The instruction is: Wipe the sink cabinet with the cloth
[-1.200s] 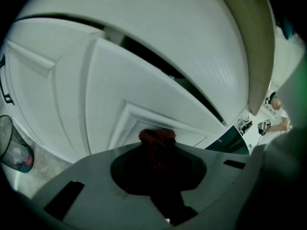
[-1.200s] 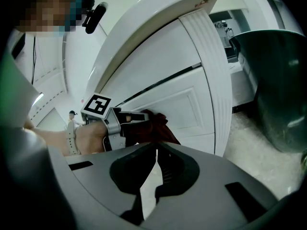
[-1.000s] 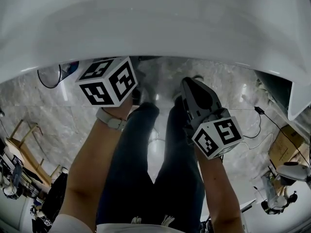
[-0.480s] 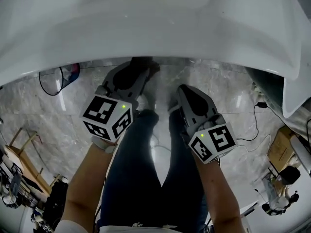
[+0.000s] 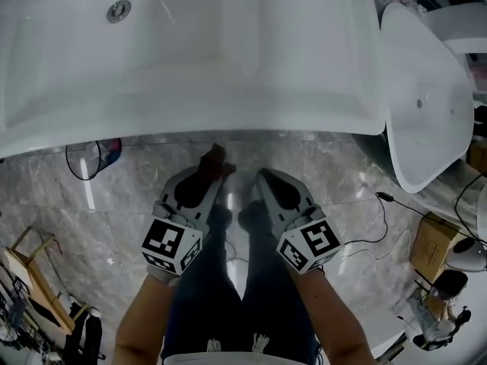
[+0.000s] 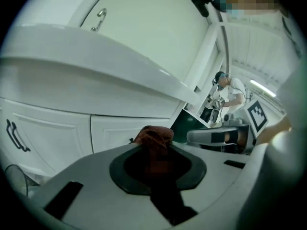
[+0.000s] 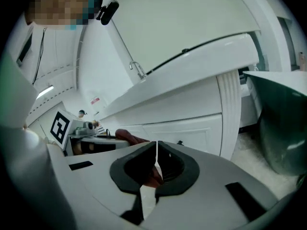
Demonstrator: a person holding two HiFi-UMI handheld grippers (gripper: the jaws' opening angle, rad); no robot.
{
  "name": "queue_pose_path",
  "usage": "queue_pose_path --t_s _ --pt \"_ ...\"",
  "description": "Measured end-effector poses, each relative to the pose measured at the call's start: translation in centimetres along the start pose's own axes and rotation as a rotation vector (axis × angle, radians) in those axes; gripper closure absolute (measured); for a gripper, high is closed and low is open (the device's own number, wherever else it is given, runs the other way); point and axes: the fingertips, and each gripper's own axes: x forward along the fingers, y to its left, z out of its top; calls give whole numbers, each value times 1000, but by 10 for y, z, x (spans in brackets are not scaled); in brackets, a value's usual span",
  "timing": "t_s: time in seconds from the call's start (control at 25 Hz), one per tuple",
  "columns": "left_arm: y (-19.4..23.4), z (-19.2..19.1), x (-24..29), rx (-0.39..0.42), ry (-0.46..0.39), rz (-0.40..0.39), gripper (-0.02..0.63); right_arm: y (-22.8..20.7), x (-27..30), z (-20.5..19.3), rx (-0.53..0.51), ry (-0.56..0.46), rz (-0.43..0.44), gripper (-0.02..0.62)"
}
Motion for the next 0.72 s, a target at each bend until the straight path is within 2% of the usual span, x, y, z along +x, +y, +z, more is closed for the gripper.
queue_pose_path --t_s 0.2,0.4,0.72 --pt "-22 42 -24 22 -58 13 545 10 -17 43 -62 -18 17 568" --pt "-39 76 -63 77 -95 25 543 43 -41 80 -133 -35 62 569" --pt "-58 133 -127 100 -169 52 543 99 -86 138 -153 -116 109 568"
